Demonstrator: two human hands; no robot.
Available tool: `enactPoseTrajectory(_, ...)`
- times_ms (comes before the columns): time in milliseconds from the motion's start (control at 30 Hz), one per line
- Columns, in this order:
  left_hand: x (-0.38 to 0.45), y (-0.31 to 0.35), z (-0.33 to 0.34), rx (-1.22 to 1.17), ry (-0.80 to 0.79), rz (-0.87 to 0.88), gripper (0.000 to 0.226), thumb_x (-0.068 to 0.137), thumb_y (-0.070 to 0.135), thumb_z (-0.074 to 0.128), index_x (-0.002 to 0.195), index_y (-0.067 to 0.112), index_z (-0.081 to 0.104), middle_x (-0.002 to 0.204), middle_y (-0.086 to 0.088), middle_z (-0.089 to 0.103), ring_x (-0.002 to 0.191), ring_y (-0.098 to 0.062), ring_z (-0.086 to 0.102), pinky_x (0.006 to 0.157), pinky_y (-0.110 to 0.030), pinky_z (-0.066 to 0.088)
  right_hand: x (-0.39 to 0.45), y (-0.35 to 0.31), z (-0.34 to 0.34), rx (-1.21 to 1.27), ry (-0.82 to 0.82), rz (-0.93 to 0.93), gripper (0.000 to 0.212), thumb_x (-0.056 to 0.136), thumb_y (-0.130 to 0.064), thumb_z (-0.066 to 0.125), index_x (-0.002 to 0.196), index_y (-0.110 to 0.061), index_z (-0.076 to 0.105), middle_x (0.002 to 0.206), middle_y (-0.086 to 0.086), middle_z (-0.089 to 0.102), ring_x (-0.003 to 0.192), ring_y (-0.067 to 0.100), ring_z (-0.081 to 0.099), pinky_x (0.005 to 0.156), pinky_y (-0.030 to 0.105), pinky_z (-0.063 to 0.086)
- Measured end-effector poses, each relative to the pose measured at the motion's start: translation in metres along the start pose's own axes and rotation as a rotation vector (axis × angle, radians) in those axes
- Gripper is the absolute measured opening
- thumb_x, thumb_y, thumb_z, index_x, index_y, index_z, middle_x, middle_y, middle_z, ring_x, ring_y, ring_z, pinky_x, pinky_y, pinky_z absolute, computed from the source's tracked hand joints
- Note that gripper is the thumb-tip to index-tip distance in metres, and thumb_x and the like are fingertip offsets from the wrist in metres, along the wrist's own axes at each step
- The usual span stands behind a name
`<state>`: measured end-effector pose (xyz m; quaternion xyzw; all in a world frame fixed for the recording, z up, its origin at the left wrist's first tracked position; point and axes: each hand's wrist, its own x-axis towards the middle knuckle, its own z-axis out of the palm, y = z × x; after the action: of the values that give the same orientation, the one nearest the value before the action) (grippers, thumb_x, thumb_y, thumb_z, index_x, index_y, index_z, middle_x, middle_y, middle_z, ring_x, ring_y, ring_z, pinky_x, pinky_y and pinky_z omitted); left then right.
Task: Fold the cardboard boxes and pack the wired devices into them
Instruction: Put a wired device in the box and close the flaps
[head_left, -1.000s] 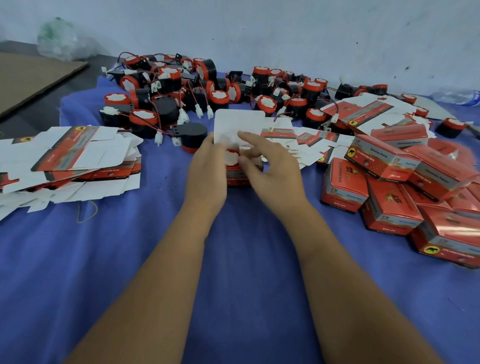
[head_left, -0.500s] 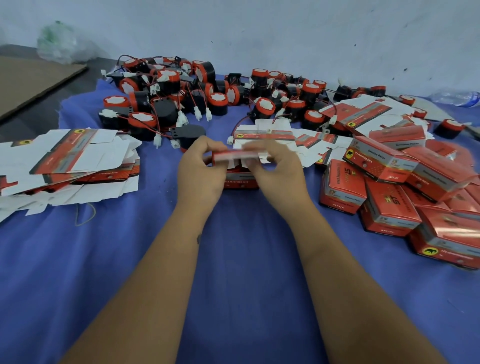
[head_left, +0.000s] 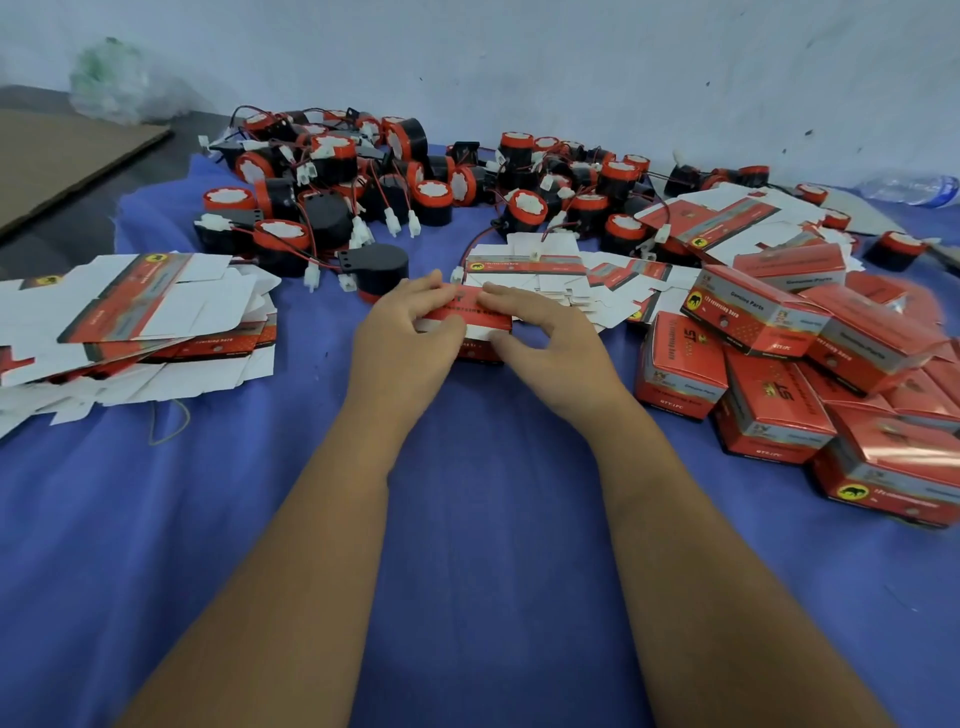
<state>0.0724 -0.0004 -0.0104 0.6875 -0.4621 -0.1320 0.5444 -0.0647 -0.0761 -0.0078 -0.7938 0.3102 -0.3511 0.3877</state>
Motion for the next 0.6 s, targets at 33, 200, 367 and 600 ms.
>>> enactPoseTrajectory(33,0.0001,-0.0018,-0.0006,-0.025,-0.025,-0.01,0.041,0.091,0.01,0.06,0.131,0.021,0.064,0.148,0.01,0.049,0.135,0.002,0.038,0.091,0.004,0.028,0.0009,0.0011,0.001,-0.023,0.001,-0.018,0.038,0.091,-0.004,0.063,0.127,-0.018,0.064,0.131,-0.009,0.059,0.126,0.005,0.049,0.112,0.023,0.034)
enactPoseTrajectory(200,-0.0002,-0.0031,-0.0007,-0.006,-0.02,0.051,0.045,0.087,0.005,0.071,0.128,0.022,0.066,0.142,0.007,0.055,0.127,-0.001,0.048,0.092,0.004,0.032,0.0022,0.0032,0.0016,-0.078,0.057,-0.066,0.036,0.093,0.002,0.056,0.125,-0.013,0.065,0.121,-0.013,0.058,0.118,0.001,0.049,0.103,0.006,0.033)
enactPoseTrajectory(367,-0.0027,-0.0005,0.0016,-0.123,0.049,0.03,0.032,0.085,0.012,0.075,0.114,0.025,0.072,0.118,0.015,0.066,0.108,0.006,0.057,0.093,-0.01,0.046,0.0032,-0.0004,0.0006,-0.03,0.129,-0.08,0.032,0.093,0.002,0.056,0.119,-0.013,0.068,0.115,-0.01,0.065,0.112,0.004,0.056,0.097,0.008,0.04)
enactPoseTrajectory(600,-0.0015,-0.0001,0.0002,-0.291,0.055,0.026,0.02,0.089,0.012,0.072,0.097,0.031,0.072,0.105,0.009,0.073,0.105,-0.008,0.067,0.092,-0.033,0.056,0.0017,-0.0048,0.0024,0.131,0.173,-0.057,0.031,0.093,0.005,0.053,0.115,-0.015,0.063,0.115,-0.001,0.068,0.111,0.007,0.061,0.093,0.019,0.049)
